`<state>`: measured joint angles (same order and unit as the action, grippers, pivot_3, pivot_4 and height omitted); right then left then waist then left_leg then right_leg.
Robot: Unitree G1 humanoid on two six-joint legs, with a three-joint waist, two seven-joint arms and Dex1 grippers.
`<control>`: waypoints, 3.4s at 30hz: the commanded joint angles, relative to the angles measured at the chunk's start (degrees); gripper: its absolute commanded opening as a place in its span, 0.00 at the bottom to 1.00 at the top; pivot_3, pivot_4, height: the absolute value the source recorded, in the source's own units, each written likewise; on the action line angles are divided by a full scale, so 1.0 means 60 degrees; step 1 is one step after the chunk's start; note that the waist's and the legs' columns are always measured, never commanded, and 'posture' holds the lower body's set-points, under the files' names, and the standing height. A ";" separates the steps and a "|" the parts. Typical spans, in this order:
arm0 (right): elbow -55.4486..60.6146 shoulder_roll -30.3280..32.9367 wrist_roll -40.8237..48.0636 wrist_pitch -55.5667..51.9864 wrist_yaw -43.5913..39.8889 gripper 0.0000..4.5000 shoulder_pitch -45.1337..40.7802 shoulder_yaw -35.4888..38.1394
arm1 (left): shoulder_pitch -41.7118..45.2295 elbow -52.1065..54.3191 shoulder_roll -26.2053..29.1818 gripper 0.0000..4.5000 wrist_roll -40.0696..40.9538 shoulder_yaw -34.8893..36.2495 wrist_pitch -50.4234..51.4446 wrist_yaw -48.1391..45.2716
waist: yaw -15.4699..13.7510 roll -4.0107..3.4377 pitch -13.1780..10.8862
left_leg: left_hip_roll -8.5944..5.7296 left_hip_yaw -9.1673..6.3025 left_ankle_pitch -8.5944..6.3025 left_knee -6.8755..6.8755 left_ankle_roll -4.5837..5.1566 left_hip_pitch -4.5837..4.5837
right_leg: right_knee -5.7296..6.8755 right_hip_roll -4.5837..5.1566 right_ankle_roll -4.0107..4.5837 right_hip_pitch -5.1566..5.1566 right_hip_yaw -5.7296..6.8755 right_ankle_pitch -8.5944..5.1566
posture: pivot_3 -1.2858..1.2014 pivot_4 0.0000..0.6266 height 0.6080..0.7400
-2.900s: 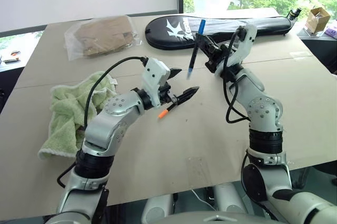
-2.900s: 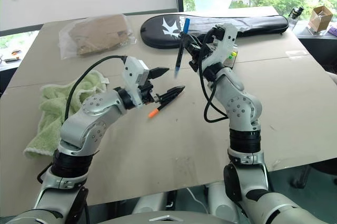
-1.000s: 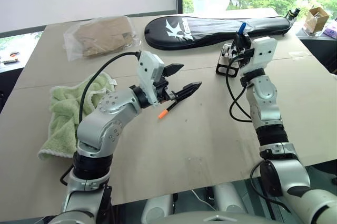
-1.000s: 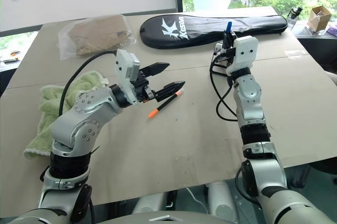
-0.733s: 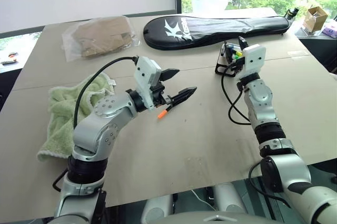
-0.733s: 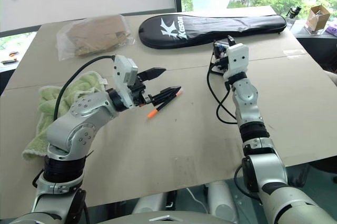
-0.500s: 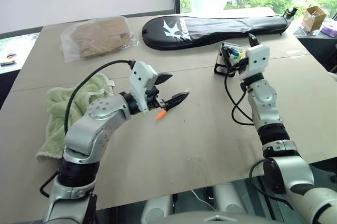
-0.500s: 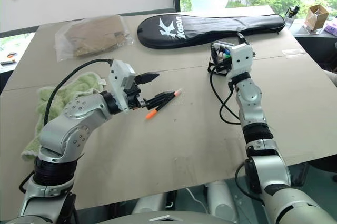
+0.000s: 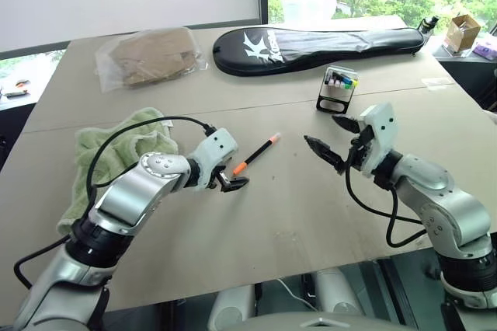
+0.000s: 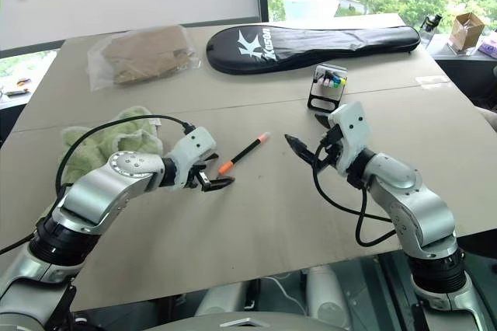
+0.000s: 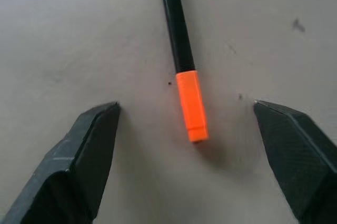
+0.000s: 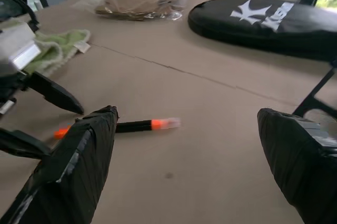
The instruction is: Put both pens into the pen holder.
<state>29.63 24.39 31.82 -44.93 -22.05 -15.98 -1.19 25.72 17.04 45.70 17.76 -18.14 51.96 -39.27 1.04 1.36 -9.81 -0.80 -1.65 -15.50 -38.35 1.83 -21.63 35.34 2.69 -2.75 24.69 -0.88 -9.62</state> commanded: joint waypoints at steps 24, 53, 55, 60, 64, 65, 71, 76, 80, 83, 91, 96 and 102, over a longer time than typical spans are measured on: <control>-0.1665 -0.2889 0.4455 -0.3338 0.2138 0.73 -0.1826 0.2439 | -0.1248 0.1585 -0.1108 0.00 0.0972 0.2107 -0.3058 -0.1602 | -0.0041 0.0004 0.0000 | -0.0001 -0.0006 -0.0001 0.0001 0.0001 -0.0031 | -0.0018 0.0008 0.0025 0.0017 0.0007 0.0029 | 0.52 0.24 1.00; -0.1422 -0.0774 -0.1548 0.3607 0.2682 0.02 -0.2674 0.1333 | 0.0148 -0.0043 -0.2492 0.93 0.0920 0.2889 -0.3276 -0.0094 | -0.0001 -0.0010 -0.0008 | -0.0004 0.0010 -0.0003 0.0008 0.0005 -0.0049 | -0.0069 -0.0002 -0.0009 0.0019 0.0011 0.0050 | 0.52 0.24 1.00; -0.1838 -0.0955 -0.2104 0.4114 0.2743 0.02 -0.2882 0.1150 | 0.0142 0.0002 -0.2521 0.93 0.0883 0.2887 -0.3278 -0.0046 | -0.0013 -0.0010 -0.0008 | -0.0001 0.0004 -0.0003 0.0010 0.0005 -0.0049 | -0.0068 -0.0004 -0.0006 0.0020 0.0012 0.0051 | 0.52 0.24 1.00; -0.2958 -0.1263 -0.2963 0.5051 0.2613 0.02 -0.3183 0.0811 | 0.0078 0.0229 -0.2576 0.93 0.0788 0.2881 -0.3300 -0.0010 | -0.0047 -0.0009 -0.0008 | -0.0002 0.0002 -0.0003 0.0007 0.0005 -0.0055 | -0.0073 0.0003 -0.0004 0.0019 0.0010 0.0052 | 0.52 0.24 1.00; -0.3853 -0.1415 -0.3573 0.5777 0.2475 0.02 -0.3359 0.0532 | 0.0045 0.0432 -0.2602 0.93 0.0899 0.2985 -0.3191 0.0011 | -0.0036 -0.0010 -0.0009 | -0.0002 0.0004 -0.0003 0.0008 0.0005 -0.0056 | -0.0077 0.0005 -0.0003 0.0020 0.0005 0.0053 | 0.52 0.24 1.00; -0.4072 -0.1444 -0.3726 0.5944 0.2457 0.02 -0.3406 0.0475 | 0.0044 0.0485 -0.2625 0.93 0.0967 0.3035 -0.3173 0.0006 | -0.0034 -0.0011 -0.0009 | -0.0002 0.0003 -0.0003 0.0009 0.0005 -0.0054 | -0.0076 0.0005 -0.0002 0.0020 0.0006 0.0053 | 0.52 0.24 1.00; -0.5832 -0.1642 -0.4528 0.7230 0.2392 0.02 -0.3720 0.0293 | 0.0039 0.0945 -0.2705 0.93 0.1626 0.3265 -0.2884 -0.0128 | -0.0025 -0.0011 -0.0009 | -0.0001 0.0002 -0.0002 0.0010 0.0004 -0.0053 | -0.0074 0.0004 -0.0002 0.0020 0.0007 0.0053 | 0.52 0.24 1.00; -0.7314 -0.1736 -0.5059 0.8246 0.2342 0.02 -0.4060 0.0143 | 0.0108 0.1055 -0.2672 0.93 0.1858 0.3262 -0.2749 -0.0062 | -0.0010 -0.0011 -0.0009 | -0.0002 0.0006 -0.0002 0.0010 0.0004 -0.0052 | -0.0075 0.0004 -0.0001 0.0020 0.0003 0.0054 | 0.52 0.24 1.00; -0.8692 -0.1827 -0.5700 0.9275 0.2605 0.02 -0.4477 -0.0045 | 0.0153 0.1046 -0.2714 0.93 0.1945 0.3294 -0.2706 0.0055 | 0.0003 -0.0011 -0.0009 | -0.0002 0.0005 -0.0002 0.0010 0.0003 -0.0051 | -0.0074 0.0003 -0.0001 0.0021 0.0002 0.0054 | 0.52 0.24 1.00; -1.0231 -0.1786 -0.6440 1.0093 0.3005 0.02 -0.4852 -0.0340 | 0.0153 0.1035 -0.2736 0.93 0.1970 0.3278 -0.2712 0.0137 | 0.0021 -0.0012 -0.0009 | -0.0003 0.0010 -0.0001 0.0010 0.0002 -0.0048 | -0.0074 0.0003 0.0000 0.0020 -0.0003 0.0054 | 0.52 0.24 1.00; -1.0984 -0.1569 -0.6857 1.0423 0.3155 0.71 -0.4967 -0.0301 | -0.0050 0.1032 -0.2662 0.93 0.2013 0.3458 -0.2712 0.0371 | 0.0022 -0.0013 -0.0011 | -0.0003 0.0009 0.0018 0.0012 -0.0032 -0.0056 | -0.0080 0.0006 0.0001 0.0023 -0.0007 0.0055 | 0.52 0.24 1.00; -0.7226 -0.1421 -0.5357 0.8365 0.1358 0.99 -0.3486 -0.0119 | -0.0465 0.1187 -0.2581 0.93 0.1549 0.3368 -0.2888 0.0726 | 0.0005 -0.0013 -0.0010 | 0.0000 -0.0006 0.0011 0.0023 -0.0022 -0.0056 | -0.0075 0.0008 0.0000 0.0024 0.0003 0.0055 | 0.52 0.24 1.00; -0.1729 0.0366 -0.2720 0.3995 -0.0880 0.99 -0.1038 0.0478 | -0.1623 0.1884 -0.1949 0.93 0.1686 0.3822 -0.2547 0.0646 | -0.0062 -0.0019 -0.0014 | 0.0001 -0.0013 -0.0005 0.0024 0.0005 -0.0061 | -0.0075 0.0016 -0.0001 0.0028 0.0013 0.0054 | 0.52 0.24 1.00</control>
<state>11.66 23.92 11.44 -15.76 -23.90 -24.01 -0.93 17.02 24.92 32.65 27.62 2.36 36.82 -34.93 0.67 1.25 -9.89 -0.80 -1.72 -15.55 -38.21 1.89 -21.99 34.88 2.79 -2.76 24.85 -0.80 -9.30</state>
